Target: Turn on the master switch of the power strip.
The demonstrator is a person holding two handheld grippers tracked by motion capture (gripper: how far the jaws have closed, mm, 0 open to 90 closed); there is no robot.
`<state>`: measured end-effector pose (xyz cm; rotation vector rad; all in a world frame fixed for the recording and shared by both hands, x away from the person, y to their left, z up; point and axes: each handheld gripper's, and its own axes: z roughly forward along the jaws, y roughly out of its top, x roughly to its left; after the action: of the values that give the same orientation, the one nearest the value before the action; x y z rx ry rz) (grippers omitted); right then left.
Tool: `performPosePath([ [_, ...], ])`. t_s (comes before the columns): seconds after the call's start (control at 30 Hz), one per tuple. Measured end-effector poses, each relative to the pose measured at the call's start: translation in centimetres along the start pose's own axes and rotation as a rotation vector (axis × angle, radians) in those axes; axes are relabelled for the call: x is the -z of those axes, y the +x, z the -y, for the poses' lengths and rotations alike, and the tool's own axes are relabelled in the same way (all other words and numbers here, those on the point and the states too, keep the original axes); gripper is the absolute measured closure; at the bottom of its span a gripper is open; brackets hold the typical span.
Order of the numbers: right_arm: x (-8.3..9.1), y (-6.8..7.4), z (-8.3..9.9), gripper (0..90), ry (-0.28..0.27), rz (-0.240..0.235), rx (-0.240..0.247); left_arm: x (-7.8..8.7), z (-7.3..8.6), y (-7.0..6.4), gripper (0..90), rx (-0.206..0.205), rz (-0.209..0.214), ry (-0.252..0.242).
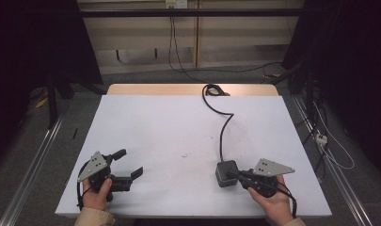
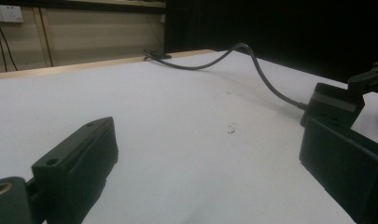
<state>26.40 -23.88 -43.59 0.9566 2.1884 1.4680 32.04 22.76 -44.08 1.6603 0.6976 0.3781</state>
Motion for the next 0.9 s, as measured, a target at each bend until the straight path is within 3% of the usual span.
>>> performPosePath([
  [0.27, 0.05, -0.11, -0.07, 90.0, -0.004, -0.004, -0.027, -0.03, -0.04, -0.02, 3.9, -0.006, 0.002, 0.001],
  [0.63, 0.05, -0.07, -0.21, 90.0, 0.003, 0.003, -0.015, -0.05, -0.03, -0.02, 3.9, -0.007, 0.004, 0.003],
  [0.8, 0.1, -0.04, -0.25, 90.0, -0.012, -0.015, -0.022, -0.1, -0.04, -0.07, 3.9, -0.009, 0.005, 0.004],
  [0.9, 0.17, -0.12, -0.33, 80.1, -0.016, -0.007, -0.034, -0.1, -0.02, -0.04, 3.9, -0.01, 0.005, 0.004],
])
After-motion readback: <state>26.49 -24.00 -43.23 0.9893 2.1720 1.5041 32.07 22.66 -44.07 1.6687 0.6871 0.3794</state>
